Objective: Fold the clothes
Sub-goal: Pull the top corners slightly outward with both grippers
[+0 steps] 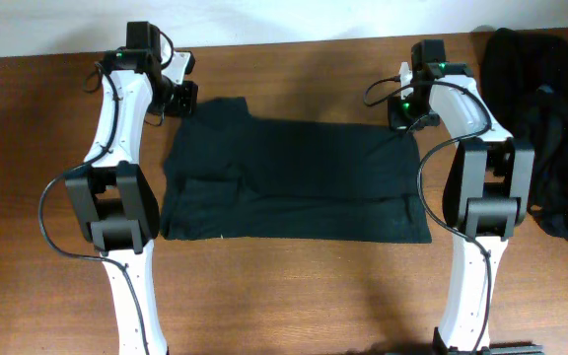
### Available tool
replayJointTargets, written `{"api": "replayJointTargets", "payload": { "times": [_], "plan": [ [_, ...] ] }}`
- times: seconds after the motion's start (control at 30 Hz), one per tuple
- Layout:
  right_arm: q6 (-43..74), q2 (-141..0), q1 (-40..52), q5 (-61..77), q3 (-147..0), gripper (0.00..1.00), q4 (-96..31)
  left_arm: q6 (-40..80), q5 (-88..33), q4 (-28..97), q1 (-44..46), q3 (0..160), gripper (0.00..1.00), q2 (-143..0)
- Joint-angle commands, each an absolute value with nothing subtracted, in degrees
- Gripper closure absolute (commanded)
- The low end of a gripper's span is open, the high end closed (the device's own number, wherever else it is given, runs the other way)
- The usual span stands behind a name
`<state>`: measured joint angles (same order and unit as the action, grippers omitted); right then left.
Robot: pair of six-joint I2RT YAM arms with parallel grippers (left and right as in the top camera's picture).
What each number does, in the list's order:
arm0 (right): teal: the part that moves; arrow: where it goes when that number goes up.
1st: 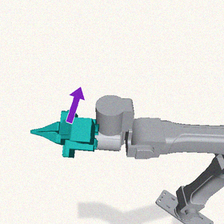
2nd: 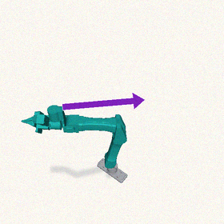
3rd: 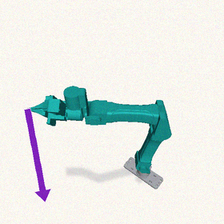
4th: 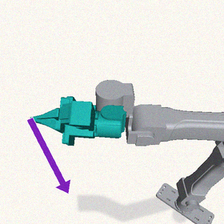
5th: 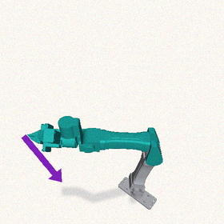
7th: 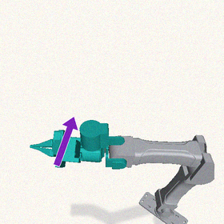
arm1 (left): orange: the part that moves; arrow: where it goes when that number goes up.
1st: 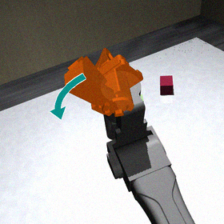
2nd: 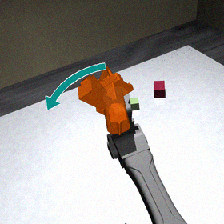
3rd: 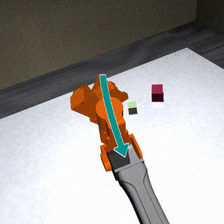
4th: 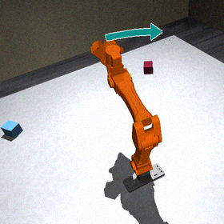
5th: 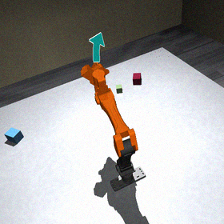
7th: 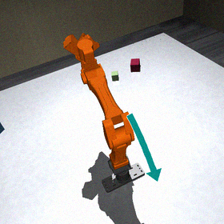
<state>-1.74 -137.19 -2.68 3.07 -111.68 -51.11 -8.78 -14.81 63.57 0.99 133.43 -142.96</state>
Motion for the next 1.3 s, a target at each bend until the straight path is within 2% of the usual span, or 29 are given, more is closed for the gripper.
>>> {"api": "replayJointTargets", "payload": {
  "times": [0.0, 0.77, 1.27],
  "plan": [
    [-1.7, -135.7, -2.6, 3.8, -110.0, 0.96, -52.1, -8.9, -14.8, 64.4, 0.6, 134.1, 0.99, -142.7],
    [-1.7, -126.7, -2.6, 5.3, -110.0, 0.96, -55.8, -8.9, -14.8, 68.9, 0.6, 134.8, 1.0, -142.7],
    [-1.7, -126.7, -2.5, 7.3, -110.0, 0.96, -62.0, -8.3, -14.8, 81.6, 0.6, 143.6, 1.0, -142.7]
  ]
}}
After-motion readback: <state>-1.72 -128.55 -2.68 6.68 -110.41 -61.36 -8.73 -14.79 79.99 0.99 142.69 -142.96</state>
